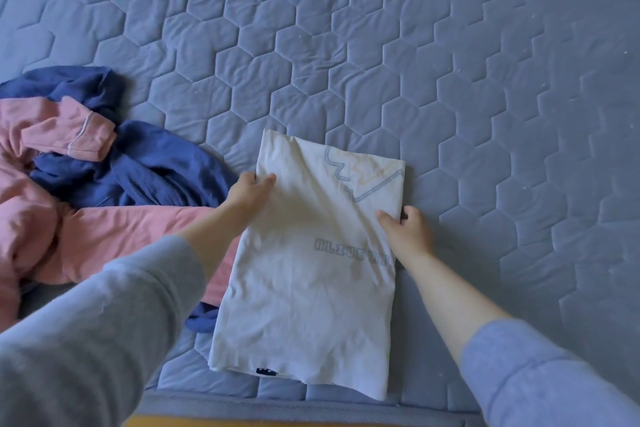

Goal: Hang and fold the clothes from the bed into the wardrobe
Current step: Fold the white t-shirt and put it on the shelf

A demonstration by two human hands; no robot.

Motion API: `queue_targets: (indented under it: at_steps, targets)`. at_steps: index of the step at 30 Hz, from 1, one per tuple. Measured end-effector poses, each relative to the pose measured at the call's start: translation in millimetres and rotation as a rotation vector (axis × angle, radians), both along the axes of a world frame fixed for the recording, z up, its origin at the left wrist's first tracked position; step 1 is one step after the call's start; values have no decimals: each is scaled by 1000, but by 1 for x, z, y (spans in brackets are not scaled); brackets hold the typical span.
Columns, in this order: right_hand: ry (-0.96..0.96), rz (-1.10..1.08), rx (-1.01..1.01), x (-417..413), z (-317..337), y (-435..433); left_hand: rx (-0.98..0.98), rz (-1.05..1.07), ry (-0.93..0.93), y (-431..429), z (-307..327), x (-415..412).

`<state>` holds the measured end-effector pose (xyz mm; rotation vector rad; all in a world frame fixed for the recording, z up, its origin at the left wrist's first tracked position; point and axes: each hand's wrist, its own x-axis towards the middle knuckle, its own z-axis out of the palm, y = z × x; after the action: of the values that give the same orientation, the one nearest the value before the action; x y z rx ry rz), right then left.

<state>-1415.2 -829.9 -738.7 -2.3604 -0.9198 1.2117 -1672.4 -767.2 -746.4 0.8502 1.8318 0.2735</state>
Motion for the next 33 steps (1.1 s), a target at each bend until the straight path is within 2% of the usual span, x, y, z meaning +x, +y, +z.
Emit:
queue_targets:
  at_steps: [4,9,12,14,17,23,28,31,33]
  targets:
    - [27,-165,130,-5,-18,39,25,126,-45,28,-14,7]
    - [26,-238,94,23,-36,72,41,226,-148,48,-18,14]
    - [46,-358,96,62,-31,90,68,203,-271,61,-10,34]
    - [145,-400,82,84,-25,103,113,157,-288,77,-3,54]
    - [271,-413,57,101,-21,115,187,87,-186,108,8,80]
    - [222,-408,142,117,-18,148,249,75,-99,162,22,105]
    - [127,-358,187,128,-9,179,321,-100,76,191,39,112]
    - [46,-276,208,130,0,181,329,-318,204,198,50,108]
    - [85,-275,204,129,5,177,337,-412,251,197,57,105]
